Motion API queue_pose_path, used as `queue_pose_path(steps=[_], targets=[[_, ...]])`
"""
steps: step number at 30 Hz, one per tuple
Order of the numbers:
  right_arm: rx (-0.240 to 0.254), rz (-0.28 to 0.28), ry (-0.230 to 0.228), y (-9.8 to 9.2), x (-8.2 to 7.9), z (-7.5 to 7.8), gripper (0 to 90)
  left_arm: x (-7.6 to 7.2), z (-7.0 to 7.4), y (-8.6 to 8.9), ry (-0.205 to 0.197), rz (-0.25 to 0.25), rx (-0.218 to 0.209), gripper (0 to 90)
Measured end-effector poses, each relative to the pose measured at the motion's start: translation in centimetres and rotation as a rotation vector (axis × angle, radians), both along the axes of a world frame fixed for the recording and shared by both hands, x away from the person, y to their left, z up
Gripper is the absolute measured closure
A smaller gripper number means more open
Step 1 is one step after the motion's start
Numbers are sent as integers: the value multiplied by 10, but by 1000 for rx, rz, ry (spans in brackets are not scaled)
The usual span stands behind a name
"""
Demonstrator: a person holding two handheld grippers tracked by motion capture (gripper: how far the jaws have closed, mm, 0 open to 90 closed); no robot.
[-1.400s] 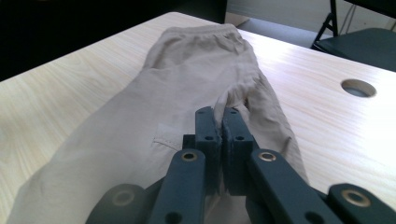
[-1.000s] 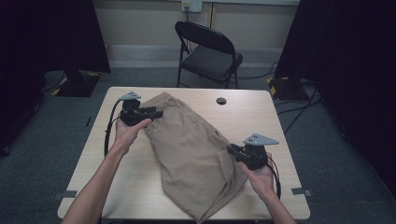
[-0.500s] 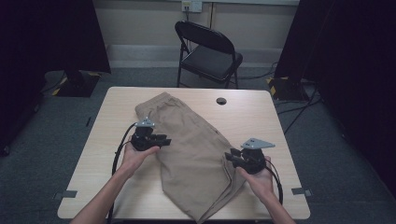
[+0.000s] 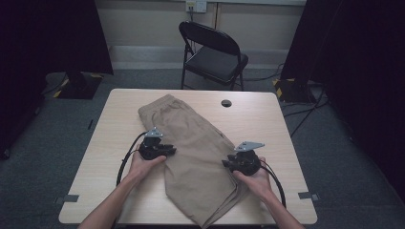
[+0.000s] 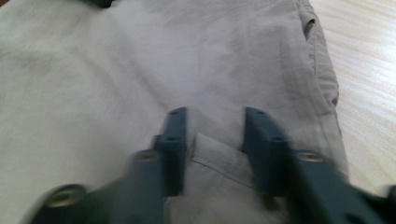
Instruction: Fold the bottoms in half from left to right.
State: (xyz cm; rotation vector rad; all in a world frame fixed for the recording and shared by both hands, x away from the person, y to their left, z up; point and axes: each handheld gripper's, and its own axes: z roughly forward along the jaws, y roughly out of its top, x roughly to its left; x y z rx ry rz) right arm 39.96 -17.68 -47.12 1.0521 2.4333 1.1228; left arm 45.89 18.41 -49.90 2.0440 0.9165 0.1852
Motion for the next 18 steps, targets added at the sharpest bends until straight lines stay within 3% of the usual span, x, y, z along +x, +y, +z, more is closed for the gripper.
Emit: queue_pose_path(steps=[2,3,5,11,12,18], targets=[[-3,-4,-3,-1,-1,1,731,0,0,1,-3,4,1,697],[-5,-9,-8,-2,-3,2,810,0,0,2,3,12,-7,697],[-2,-2,-11,-8,-6,5,861,1,-1,3,3,19,-11,662],[25,-38,-34,-38,-22,16,869,1,-1,4,9,26,-17,662],[23,-59,-42,-51,-26,18,869,1,-1,3,9,27,-19,656],[10,-102,-19,-75,-36,11,858,1,0,2,22,34,-15,635]])
